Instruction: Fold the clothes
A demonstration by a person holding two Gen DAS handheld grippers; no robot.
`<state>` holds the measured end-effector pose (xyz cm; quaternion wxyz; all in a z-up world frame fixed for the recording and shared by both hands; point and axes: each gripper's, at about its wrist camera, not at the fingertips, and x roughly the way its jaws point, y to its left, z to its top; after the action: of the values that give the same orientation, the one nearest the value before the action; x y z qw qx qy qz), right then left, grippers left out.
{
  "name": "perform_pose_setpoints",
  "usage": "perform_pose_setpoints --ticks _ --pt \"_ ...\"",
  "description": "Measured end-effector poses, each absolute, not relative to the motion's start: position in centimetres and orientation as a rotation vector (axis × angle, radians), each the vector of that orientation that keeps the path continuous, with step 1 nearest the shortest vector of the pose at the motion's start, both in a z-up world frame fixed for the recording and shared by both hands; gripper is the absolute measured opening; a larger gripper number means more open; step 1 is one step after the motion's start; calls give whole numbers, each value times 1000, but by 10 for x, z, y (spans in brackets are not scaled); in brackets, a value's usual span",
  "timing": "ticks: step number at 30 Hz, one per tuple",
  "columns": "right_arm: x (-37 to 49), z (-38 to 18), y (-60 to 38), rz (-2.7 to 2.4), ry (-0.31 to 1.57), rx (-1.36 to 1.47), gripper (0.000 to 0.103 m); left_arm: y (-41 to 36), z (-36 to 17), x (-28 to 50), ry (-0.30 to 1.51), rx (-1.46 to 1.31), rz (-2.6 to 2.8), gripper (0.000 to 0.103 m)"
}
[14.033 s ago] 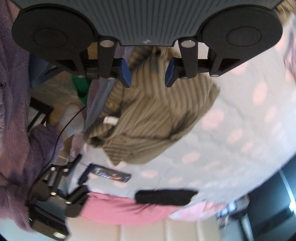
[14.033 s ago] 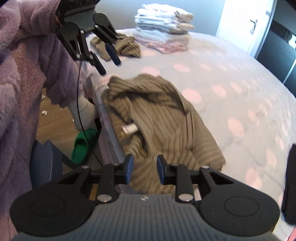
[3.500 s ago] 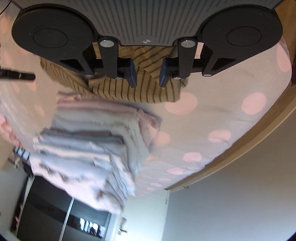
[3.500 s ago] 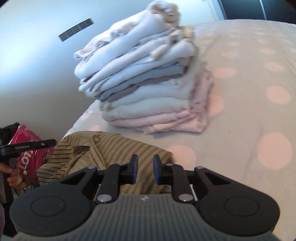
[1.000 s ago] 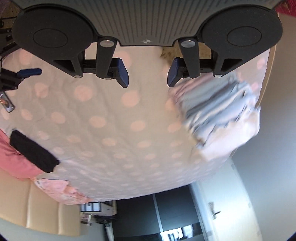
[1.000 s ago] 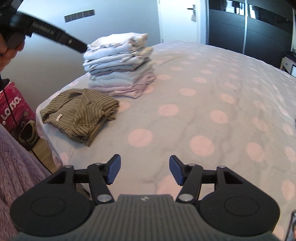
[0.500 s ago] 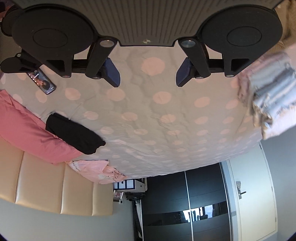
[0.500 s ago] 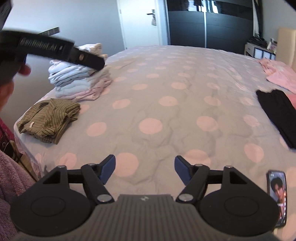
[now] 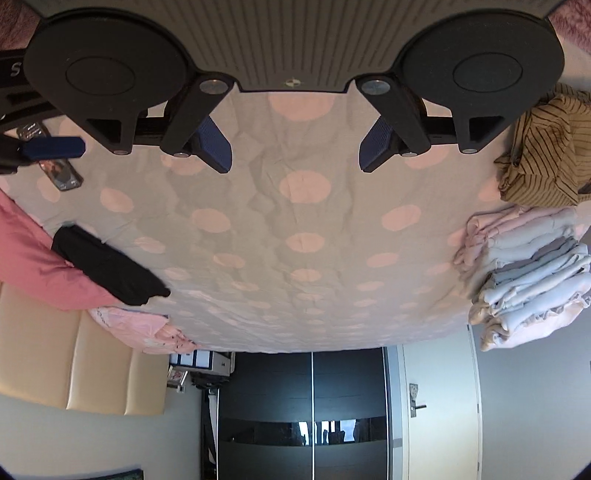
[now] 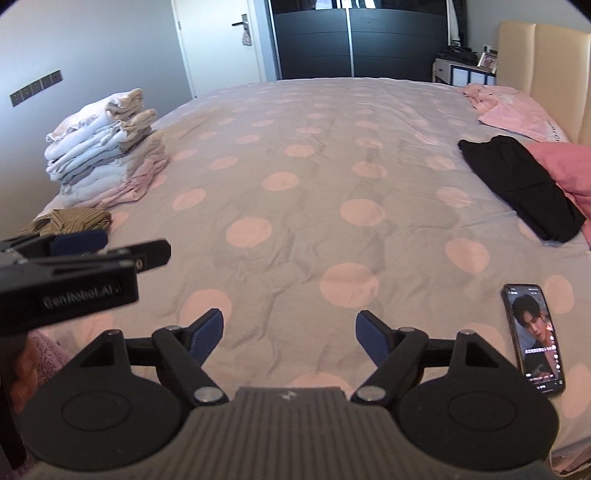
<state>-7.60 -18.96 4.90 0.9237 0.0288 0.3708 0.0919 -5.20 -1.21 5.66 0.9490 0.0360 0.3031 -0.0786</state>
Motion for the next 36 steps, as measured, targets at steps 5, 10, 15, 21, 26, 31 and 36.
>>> perform_pose_setpoints --ticks 5,10,15,21,26,31,36 --pt "-74 49 -182 169 739 37 83 -14 48 -46 624 46 -131 75" --pt "-75 40 -184 150 712 54 83 -19 42 -41 589 76 -83 75" --pt "-65 30 -183 129 714 79 87 -21 27 -33 636 80 -78 75" --pt "-52 20 -179 120 706 88 88 -10 15 -23 650 26 -44 78" --pt "-41 12 -178 113 719 93 91 6 11 -15 667 -54 -16 103" --pt "-33 6 -176 106 735 92 91 8 11 -8 681 -29 -16 103" --pt "-29 4 -171 114 737 89 91 7 11 -6 692 -22 -13 103"
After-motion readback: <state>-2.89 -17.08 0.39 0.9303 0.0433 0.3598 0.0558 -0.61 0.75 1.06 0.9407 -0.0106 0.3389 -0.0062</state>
